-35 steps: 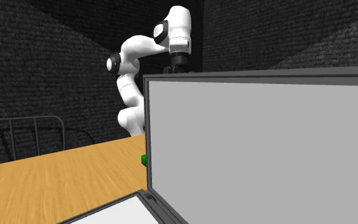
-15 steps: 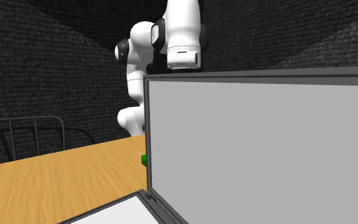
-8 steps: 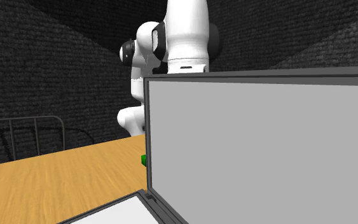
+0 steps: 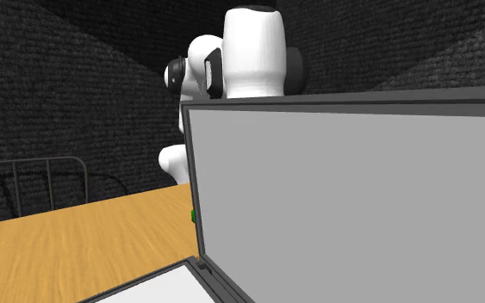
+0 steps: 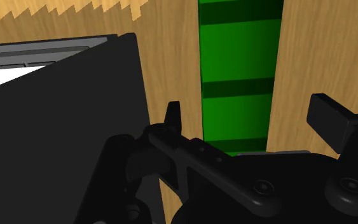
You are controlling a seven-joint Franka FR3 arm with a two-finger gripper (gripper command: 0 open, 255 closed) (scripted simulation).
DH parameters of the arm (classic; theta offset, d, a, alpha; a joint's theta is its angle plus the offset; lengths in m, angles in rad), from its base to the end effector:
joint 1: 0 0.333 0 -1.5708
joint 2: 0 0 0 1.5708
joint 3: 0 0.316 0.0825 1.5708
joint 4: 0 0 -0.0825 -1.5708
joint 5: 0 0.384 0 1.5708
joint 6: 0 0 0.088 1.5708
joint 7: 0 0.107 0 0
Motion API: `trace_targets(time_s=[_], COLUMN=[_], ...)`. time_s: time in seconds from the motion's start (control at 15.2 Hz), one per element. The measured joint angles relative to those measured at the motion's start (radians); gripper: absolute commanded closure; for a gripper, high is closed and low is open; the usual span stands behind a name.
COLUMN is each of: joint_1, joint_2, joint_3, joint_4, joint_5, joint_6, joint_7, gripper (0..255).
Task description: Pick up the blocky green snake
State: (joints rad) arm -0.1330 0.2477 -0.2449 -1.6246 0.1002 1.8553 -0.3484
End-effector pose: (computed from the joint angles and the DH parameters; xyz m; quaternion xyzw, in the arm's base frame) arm 0.5968 -0.2142 0.4796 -0.9995 0.0256 -0.0022 0.0187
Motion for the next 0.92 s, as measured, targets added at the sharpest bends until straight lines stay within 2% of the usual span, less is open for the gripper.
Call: trace_targets(time_s=[0.13,0.2,0.92], joint_1=[0.0,0.0,-0.001], joint_2=[0.005,0.005,0.007], joint_3=[0.001,0.001,0.0], joint_4=[-0.016,-0.022,-0.022], joint_5=[0.002,0.002,0.002], joint_6=[0.022,0.028,0.028], joint_7=[-0.002,-0.002,-0.003], gripper=[0,255,255])
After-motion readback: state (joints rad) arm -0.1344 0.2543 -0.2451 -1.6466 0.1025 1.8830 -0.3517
